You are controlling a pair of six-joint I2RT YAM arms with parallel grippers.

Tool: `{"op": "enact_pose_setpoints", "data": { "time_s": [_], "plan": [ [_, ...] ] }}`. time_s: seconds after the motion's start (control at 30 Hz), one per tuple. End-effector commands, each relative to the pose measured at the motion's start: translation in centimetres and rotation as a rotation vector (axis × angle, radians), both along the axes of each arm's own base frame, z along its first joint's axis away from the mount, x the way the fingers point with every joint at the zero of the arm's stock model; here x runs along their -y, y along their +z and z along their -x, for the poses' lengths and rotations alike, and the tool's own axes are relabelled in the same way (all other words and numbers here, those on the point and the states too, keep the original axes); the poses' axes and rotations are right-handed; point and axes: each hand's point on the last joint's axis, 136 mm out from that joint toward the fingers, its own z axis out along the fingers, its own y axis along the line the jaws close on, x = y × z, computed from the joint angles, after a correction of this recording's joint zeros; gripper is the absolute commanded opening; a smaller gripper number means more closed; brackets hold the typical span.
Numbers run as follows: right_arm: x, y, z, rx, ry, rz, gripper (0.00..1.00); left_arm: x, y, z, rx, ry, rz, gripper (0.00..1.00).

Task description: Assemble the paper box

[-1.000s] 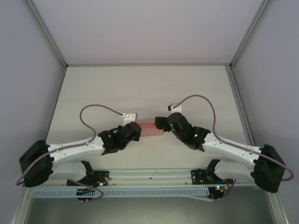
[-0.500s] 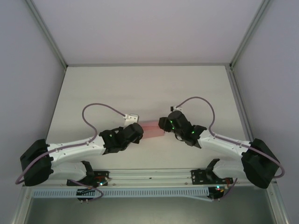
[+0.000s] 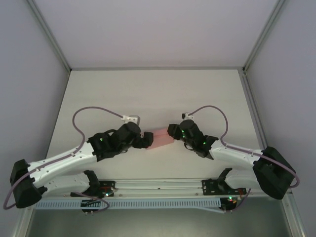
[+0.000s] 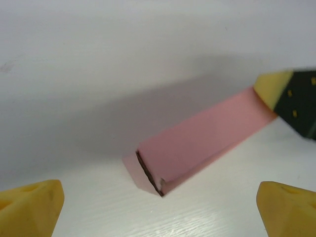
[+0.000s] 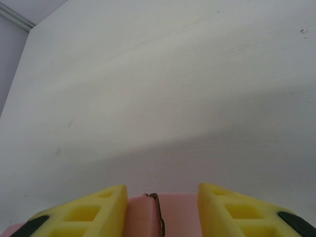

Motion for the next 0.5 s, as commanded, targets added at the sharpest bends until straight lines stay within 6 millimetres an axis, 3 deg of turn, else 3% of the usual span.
{"op": "enact_pose_setpoints", "data": {
  "time_s": [0.0, 0.1, 0.23, 0.47],
  "plan": [
    [2.7, -6.3, 3.3, -0.168, 0.027, 0.177, 0.41, -0.3, -2.1, -0.7, -0.115, 0.045, 0.123, 1.00],
    [2.4, -6.1, 3.2, -0.164, 0.034, 0.172, 0.41, -1.1, -4.1, -1.1, -0.164, 0.075, 0.154, 0.99],
    [2.7, -6.5, 3.5, -0.175, 0.041, 0.188, 0.41, -1.0, -5.5, -1.0, -0.165, 0.060, 0.176, 1.00],
    [3.1, -7.1, 3.8, -0.173, 0.032, 0.181, 0.41, -1.4, -9.3, 0.8, -0.259, 0.018, 0.117, 0.84]
  ]
}}
